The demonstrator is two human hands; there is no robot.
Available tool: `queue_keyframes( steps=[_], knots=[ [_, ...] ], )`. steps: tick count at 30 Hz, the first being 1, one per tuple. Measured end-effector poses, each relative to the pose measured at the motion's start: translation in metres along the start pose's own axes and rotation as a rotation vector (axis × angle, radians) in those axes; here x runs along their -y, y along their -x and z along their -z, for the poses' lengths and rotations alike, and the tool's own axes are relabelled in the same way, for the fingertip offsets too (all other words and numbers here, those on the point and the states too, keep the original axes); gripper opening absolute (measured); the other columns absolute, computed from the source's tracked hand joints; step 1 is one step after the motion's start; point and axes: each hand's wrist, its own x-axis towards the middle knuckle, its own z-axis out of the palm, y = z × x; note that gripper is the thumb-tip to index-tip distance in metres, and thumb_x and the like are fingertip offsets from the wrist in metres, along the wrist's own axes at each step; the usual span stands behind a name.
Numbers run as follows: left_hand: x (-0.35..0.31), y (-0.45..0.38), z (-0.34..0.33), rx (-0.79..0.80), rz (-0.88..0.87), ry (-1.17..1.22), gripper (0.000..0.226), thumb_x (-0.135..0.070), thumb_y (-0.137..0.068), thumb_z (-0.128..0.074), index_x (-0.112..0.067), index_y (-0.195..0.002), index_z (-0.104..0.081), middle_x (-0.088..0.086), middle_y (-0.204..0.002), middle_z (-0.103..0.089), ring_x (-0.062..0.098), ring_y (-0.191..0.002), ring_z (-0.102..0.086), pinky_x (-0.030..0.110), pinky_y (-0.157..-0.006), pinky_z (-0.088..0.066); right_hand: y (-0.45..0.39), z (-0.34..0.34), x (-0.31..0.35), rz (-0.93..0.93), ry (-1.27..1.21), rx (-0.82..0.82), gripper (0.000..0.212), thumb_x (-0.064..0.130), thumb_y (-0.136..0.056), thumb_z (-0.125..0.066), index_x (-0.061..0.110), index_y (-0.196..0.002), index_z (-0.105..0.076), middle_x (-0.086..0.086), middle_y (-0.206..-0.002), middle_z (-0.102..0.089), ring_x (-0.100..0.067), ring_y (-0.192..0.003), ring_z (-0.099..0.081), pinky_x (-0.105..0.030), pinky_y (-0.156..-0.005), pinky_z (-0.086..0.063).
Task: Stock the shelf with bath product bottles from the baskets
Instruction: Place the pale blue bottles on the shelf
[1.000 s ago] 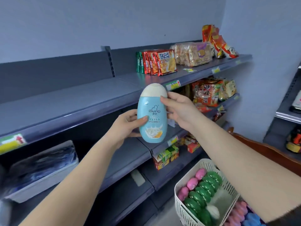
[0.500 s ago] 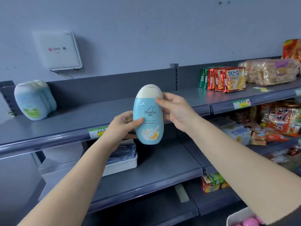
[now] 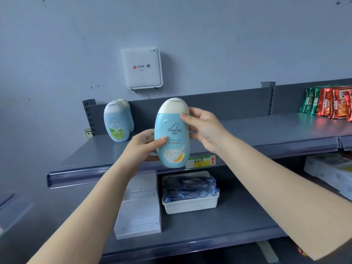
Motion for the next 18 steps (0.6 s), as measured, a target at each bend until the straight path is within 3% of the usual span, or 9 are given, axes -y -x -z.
queue_keyframes(
  steps=[6, 10, 18],
  knots=[
    [0.012, -0.006, 0.07, -0.051, -0.017, -0.017, 0.029, -0.026, -0.087, -0.061, -0.013, -0.114, -0.063, 0.001, -0.104, -0.072, 0.018, -0.094, -0.069, 0.032, -0.076, -0.058, -0.036, -0.065, -0.02, 0.047, 0.046, 0.023, 0.022, 0.012, -0.092, -0.056, 0.014, -0.113, -0.059, 0.0, -0.096, -0.067, -0.015, -0.087, -0.064, -0.036, -0.081, -0.055],
    [0.024, -0.013, 0.108, -0.083, -0.016, -0.003, 0.025, -0.025, -0.088, -0.062, -0.016, -0.111, -0.063, -0.001, -0.1, -0.073, 0.017, -0.09, -0.07, 0.03, -0.072, -0.058, -0.058, -0.098, -0.033, 0.069, 0.109, 0.042, 0.02, 0.01, -0.09, -0.059, 0.02, -0.107, -0.06, 0.001, -0.097, -0.068, -0.014, -0.088, -0.065, -0.039, -0.082, -0.055],
    [0.053, -0.041, 0.167, -0.105, -0.008, -0.011, 0.024, -0.016, -0.087, -0.065, -0.016, -0.111, -0.063, 0.005, -0.105, -0.071, 0.015, -0.093, -0.069, 0.024, -0.066, -0.056, -0.104, -0.138, -0.064, 0.082, 0.242, 0.051, 0.03, 0.007, -0.086, -0.064, 0.02, -0.113, -0.059, -0.006, -0.107, -0.067, -0.025, -0.108, -0.062, -0.046, -0.092, -0.052]
  ],
)
